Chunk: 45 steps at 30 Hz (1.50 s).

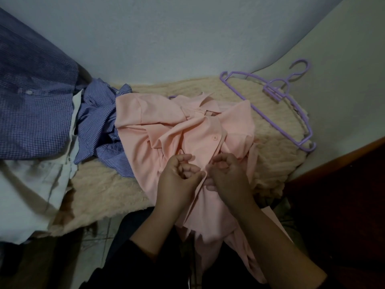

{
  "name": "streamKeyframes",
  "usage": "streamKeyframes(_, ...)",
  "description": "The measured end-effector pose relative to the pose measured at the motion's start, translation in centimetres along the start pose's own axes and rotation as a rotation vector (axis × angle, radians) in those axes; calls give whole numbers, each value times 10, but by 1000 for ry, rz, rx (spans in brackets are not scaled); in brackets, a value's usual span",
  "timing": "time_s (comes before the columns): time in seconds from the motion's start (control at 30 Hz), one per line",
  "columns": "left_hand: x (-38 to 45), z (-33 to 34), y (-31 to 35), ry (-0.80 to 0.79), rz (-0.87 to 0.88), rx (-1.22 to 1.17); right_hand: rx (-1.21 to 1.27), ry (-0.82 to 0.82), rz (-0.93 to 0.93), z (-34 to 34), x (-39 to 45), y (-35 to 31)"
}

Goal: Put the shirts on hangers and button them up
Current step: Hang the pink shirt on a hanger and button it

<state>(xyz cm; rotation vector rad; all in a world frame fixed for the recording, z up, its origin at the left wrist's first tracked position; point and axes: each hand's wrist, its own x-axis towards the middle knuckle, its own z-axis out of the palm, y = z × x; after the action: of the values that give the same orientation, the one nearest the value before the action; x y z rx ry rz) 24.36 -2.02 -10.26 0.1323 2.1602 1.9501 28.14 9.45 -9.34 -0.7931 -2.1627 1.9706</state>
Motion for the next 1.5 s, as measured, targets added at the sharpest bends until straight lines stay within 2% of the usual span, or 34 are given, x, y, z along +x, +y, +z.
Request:
streamKeyframes(0.07,-3,2,1,3,23,-8,-84,-27,-91,2,-2,2)
streamKeyframes(0.17,-4,3,-2,-23,18,-49,-149,-52,-93,2,-2,2)
streamKeyframes(0.37,0,1,-12,-81,-88,-209,-71,-20,33,0,5,4)
streamKeyframes(0.7,-1,4,-17,-93,-48,-171,2,5,96,-1,9,10)
streamKeyframes(1.07,6,2,-18,-57,-136,-347,346,-9,285,1,7,7)
streamKeyframes(1.5,9,2,-13,-81,-149,-342,368,16,204,4,9,8)
